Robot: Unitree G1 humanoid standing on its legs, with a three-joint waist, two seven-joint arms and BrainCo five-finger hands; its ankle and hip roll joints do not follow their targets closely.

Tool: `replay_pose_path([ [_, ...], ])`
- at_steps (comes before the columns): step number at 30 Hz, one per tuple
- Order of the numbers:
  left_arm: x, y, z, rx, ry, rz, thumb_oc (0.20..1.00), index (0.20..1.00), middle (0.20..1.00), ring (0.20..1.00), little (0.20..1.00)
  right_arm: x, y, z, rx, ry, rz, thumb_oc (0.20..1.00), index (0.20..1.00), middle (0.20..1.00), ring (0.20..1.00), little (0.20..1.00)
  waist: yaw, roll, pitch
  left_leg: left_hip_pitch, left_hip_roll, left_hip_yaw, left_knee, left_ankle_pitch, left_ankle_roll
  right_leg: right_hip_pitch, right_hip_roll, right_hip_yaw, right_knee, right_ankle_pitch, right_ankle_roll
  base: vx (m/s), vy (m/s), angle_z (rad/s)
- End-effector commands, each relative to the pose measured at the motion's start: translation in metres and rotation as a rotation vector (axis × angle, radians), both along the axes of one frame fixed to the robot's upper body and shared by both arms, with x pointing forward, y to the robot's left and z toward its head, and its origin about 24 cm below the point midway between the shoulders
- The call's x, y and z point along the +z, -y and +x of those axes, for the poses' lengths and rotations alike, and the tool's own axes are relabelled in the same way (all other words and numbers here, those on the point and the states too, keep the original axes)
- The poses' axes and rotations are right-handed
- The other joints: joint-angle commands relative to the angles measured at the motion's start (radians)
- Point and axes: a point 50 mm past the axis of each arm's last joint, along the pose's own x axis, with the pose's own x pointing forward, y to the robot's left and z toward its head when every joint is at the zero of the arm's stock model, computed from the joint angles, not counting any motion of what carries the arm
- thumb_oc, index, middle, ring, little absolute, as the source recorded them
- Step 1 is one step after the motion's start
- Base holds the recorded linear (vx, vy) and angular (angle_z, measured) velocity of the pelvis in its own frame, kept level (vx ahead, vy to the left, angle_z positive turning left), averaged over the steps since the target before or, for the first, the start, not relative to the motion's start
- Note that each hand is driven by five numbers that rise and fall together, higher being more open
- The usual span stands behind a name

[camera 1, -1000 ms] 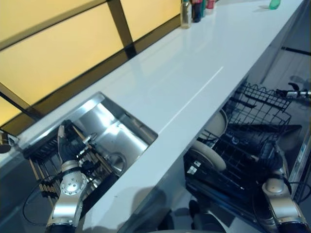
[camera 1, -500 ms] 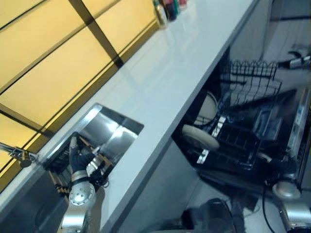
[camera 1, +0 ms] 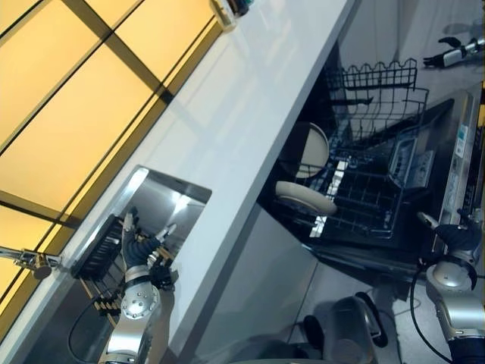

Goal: Pick up plates and place into dishwasher.

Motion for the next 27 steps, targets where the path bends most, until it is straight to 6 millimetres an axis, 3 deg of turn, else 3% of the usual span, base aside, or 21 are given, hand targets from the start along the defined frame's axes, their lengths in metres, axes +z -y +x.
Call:
replay_pose_path([
  [1,0.016,-0.006,0.008,0.043,0.089,-0.022,1.0,1.0,1.0,1.0,1.0,0.007,0.007,0.002,-0.008,-0.034,-0.052,1.0,1.0,1.0,1.0,1.0,0.018,0.005,-0.001,-0.097,-0.04,-0.04,0.12,-0.072,-0.027,0.053,-0.033,-0.001,-0.206,0.108,0.019,0.02,0.047,0.0],
  [4,0.017,-0.004,0.01,0.042,0.094,-0.026,1.0,1.0,1.0,1.0,1.0,0.03,0.012,0.005,-0.058,0.015,-0.156,1.0,1.0,1.0,1.0,1.0,0.026,-0.011,0.009,-0.117,-0.037,-0.035,0.134,-0.071,-0.029,0.036,-0.035,-0.005,-0.207,0.115,0.016,0.0,0.027,0.0],
  [6,0.019,-0.004,0.011,0.049,0.105,-0.022,1.0,1.0,1.0,1.0,1.0,0.054,0.017,0.004,-0.117,0.08,-0.234,1.0,1.0,1.0,1.0,1.0,0.028,-0.025,0.019,-0.136,-0.031,-0.032,0.141,-0.069,-0.031,0.018,-0.031,-0.01,-0.205,0.117,0.013,-0.04,0.02,0.07],
  [12,0.023,-0.012,0.007,0.08,0.128,-0.011,1.0,1.0,1.0,1.0,1.0,0.102,0.034,-0.019,-0.33,0.247,-0.49,1.0,1.0,1.0,1.0,1.0,0.034,-0.053,0.043,-0.177,-0.022,-0.032,0.167,-0.072,-0.033,-0.024,-0.015,-0.013,-0.175,0.11,0.01,-0.02,0.014,0.13],
  [16,0.024,-0.017,0.003,0.081,0.121,-0.011,1.0,1.0,1.0,1.0,1.0,0.127,0.027,-0.018,-0.247,0.309,-0.605,1.0,1.0,1.0,1.0,1.0,0.043,-0.062,0.043,-0.193,-0.028,-0.037,0.192,-0.079,-0.034,-0.038,-0.01,-0.007,-0.155,0.102,0.009,0.03,0.019,0.05],
  [22,0.027,-0.012,0.006,0.045,0.124,-0.008,1.0,1.0,1.0,1.0,1.0,0.134,0.001,0.016,0.018,0.279,-0.587,1.0,1.0,1.0,1.0,1.0,0.067,-0.063,0.044,-0.215,-0.031,-0.041,0.208,-0.078,-0.037,-0.051,-0.011,-0.007,-0.147,0.102,0.013,0.01,0.003,0.04],
  [27,0.028,-0.006,0.011,0.028,0.144,-0.005,1.0,1.0,1.0,1.0,1.0,0.108,-0.016,0.045,0.144,0.199,-0.411,1.0,1.0,1.0,1.0,1.0,0.088,-0.061,0.057,-0.247,-0.028,-0.038,0.213,-0.072,-0.041,-0.08,-0.014,-0.018,-0.141,0.105,0.014,-0.04,-0.001,0.08],
])
